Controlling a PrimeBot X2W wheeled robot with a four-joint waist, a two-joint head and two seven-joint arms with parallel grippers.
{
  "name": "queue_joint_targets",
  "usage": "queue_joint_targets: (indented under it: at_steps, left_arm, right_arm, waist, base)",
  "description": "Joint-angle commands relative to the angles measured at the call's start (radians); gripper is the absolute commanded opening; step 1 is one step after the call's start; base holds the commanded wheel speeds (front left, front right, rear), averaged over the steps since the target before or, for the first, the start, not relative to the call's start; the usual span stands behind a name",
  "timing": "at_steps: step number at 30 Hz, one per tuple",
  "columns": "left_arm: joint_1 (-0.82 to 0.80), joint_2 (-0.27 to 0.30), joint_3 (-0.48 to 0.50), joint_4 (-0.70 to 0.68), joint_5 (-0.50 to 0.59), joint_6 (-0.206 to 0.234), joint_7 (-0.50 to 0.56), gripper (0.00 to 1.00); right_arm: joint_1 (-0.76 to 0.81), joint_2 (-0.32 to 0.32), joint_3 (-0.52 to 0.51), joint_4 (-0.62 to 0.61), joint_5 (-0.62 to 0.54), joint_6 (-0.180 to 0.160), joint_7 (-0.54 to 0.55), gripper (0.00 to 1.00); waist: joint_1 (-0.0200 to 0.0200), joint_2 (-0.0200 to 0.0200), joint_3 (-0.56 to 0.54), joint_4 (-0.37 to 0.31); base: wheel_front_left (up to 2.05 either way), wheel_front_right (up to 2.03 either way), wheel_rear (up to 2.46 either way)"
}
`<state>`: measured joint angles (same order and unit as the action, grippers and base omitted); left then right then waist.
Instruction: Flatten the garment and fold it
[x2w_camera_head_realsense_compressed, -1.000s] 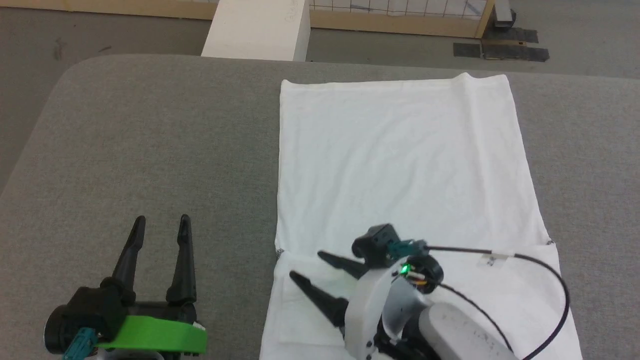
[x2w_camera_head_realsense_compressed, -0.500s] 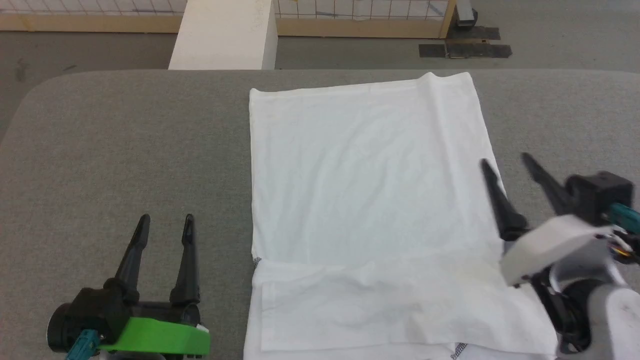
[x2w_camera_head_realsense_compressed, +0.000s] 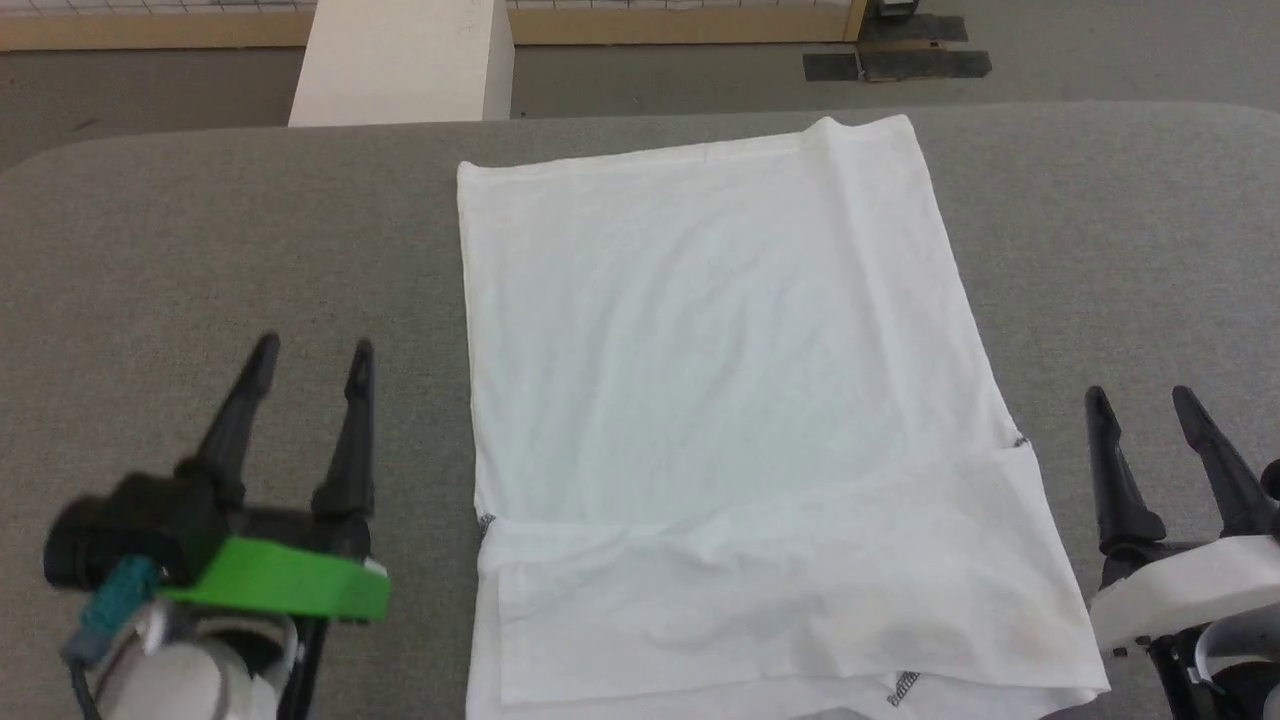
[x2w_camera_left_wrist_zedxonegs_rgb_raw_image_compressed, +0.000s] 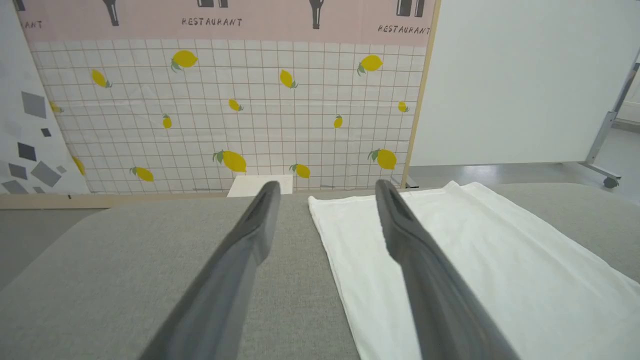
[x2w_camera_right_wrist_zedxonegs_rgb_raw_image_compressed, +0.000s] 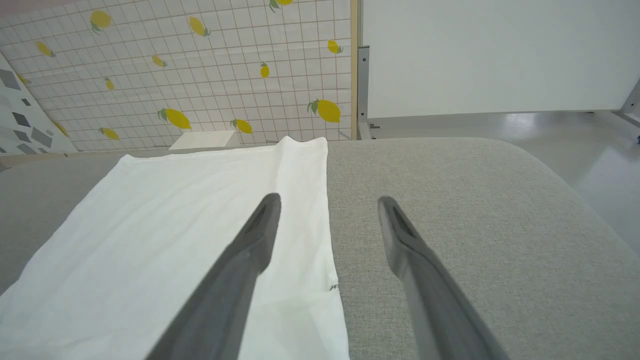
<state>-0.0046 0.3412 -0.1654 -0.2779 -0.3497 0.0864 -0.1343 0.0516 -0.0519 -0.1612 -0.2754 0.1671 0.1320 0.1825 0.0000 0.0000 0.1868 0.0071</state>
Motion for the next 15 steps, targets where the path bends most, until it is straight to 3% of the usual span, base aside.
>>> queue_joint_targets:
  at_steps: [1,11,15]
  left_arm:
    - [-0.094,0.030,0.010,-0.013,0.004,-0.018,0.033,1.00]
    - [-0.681,0.194,-0.058,0.130,0.011,-0.176,0.382,1.00]
    - [-0.834,0.235,-0.103,0.234,-0.013,-0.204,0.475,1.00]
  right_arm:
    - [-0.020,0.001,0.001,-0.018,0.002,-0.001,-0.010,1.00]
    - [-0.115,0.002,0.044,-0.113,-0.021,-0.001,0.018,1.00]
    - [-0.150,0.002,0.062,-0.141,-0.028,-0.001,0.025,1.00]
  waist:
    - [0.0000,0.0000,0.045,0.006]
    - [0.0000,0.0000,0.249,-0.008]
    - [0.0000,0.0000,0.325,-0.028]
  base:
    - [0.00,0.00,0.00]
    - [0.00,0.00,0.00]
    - [0.00,0.00,0.00]
